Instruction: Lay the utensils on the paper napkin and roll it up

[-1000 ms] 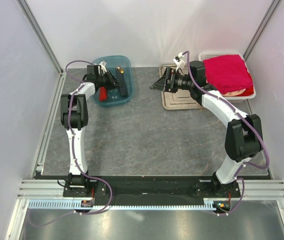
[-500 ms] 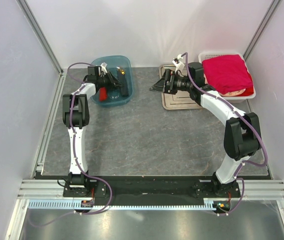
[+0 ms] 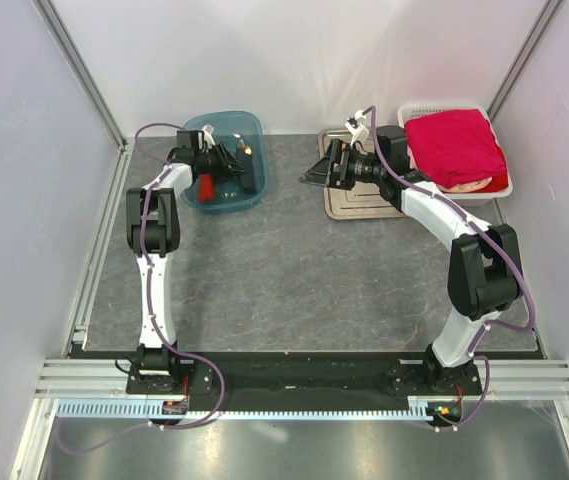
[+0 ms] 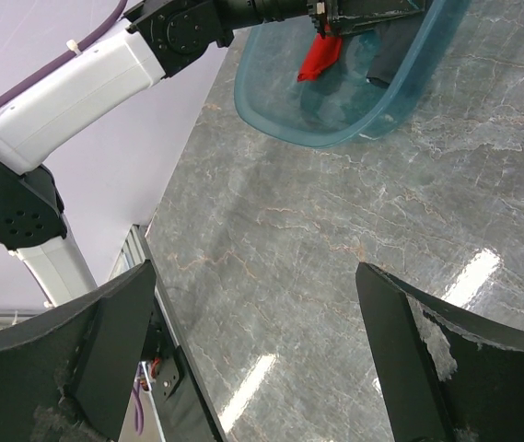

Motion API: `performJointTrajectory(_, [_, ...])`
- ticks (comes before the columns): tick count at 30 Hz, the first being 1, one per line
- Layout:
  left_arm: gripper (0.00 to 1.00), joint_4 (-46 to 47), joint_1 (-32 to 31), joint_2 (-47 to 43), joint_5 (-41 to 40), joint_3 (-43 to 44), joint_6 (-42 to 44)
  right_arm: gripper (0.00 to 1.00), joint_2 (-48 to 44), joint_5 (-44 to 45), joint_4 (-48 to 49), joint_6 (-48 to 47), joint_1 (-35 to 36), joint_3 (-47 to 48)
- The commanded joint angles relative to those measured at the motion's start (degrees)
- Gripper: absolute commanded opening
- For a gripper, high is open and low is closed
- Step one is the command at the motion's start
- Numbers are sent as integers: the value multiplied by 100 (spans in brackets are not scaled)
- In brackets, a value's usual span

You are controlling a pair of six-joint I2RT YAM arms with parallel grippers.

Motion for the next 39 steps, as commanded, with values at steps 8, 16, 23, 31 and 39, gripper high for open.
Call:
performJointTrajectory(8, [50,-491,9,-129,-629,266,662,98,24,-77,275,116,-7,5])
performJointTrajectory(16, [69,-632,-35,-410,-1025,108,759,98,7,-95,328,186,1,22])
performJointTrajectory(23, [78,-676,-114,-603,-1245,46,970,98,-11,-112,363,204,28,31])
performJointTrajectory(31, [97,-939,-193,-744,-1780,134,1137,98,-38,-139,424,265,37,66])
performJointTrajectory(39, [100,-1379,-272,-945,-2439,362,1400,98,-81,-148,468,301,45,93])
